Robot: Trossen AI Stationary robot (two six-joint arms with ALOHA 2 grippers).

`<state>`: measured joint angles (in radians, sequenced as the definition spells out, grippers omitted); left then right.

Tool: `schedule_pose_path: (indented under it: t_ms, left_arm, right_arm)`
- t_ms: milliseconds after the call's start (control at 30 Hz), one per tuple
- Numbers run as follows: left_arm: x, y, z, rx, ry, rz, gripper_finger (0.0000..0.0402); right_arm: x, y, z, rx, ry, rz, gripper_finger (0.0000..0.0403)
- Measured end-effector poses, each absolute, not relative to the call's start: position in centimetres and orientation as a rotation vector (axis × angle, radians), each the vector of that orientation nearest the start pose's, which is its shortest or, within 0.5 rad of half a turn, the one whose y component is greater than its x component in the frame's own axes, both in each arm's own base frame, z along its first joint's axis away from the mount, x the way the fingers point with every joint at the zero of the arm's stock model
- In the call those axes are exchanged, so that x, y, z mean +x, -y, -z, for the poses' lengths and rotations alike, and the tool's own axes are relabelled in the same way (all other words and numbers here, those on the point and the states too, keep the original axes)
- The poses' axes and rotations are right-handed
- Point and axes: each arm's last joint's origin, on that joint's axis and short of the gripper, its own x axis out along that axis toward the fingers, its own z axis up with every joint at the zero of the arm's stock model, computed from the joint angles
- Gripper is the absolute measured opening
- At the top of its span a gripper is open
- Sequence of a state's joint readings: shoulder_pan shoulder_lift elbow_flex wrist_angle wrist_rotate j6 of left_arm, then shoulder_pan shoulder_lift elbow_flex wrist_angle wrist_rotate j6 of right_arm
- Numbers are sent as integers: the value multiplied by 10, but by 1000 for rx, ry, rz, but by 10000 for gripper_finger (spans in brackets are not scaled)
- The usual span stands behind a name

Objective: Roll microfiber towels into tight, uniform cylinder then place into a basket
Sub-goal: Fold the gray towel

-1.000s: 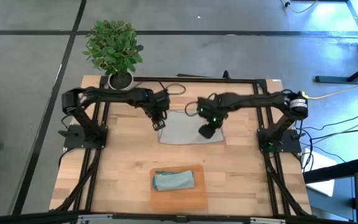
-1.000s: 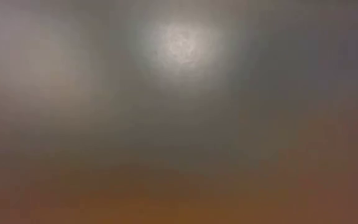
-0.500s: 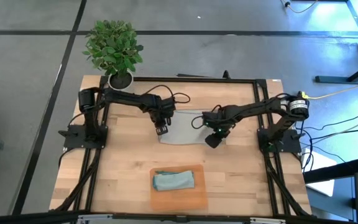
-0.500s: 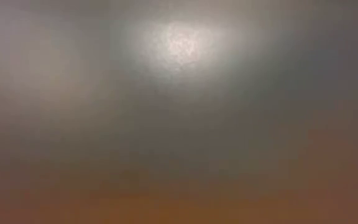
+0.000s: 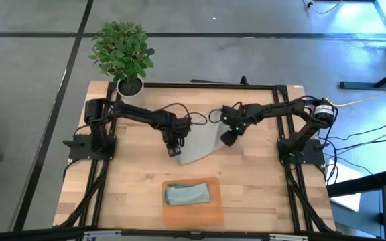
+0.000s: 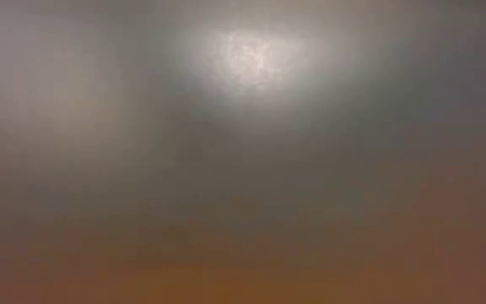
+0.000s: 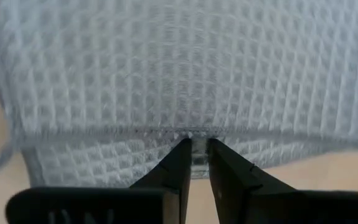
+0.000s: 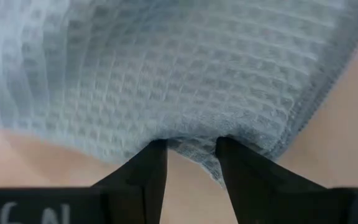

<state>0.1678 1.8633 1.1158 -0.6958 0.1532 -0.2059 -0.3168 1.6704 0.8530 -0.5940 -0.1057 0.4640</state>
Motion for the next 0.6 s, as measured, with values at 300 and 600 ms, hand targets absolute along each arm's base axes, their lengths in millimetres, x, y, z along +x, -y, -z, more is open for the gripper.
schedule_pose_path:
  t_ms: [300, 600]
  left_arm:
    - [327, -21, -145, -324, -1405, -166, 53]
    - [306, -52, -201, -286, -1240, -359, 53]
  right_arm:
    - [263, 114, -141, 609, -1230, 545, 150]
    - [279, 106, -178, 628, -1213, 434, 150]
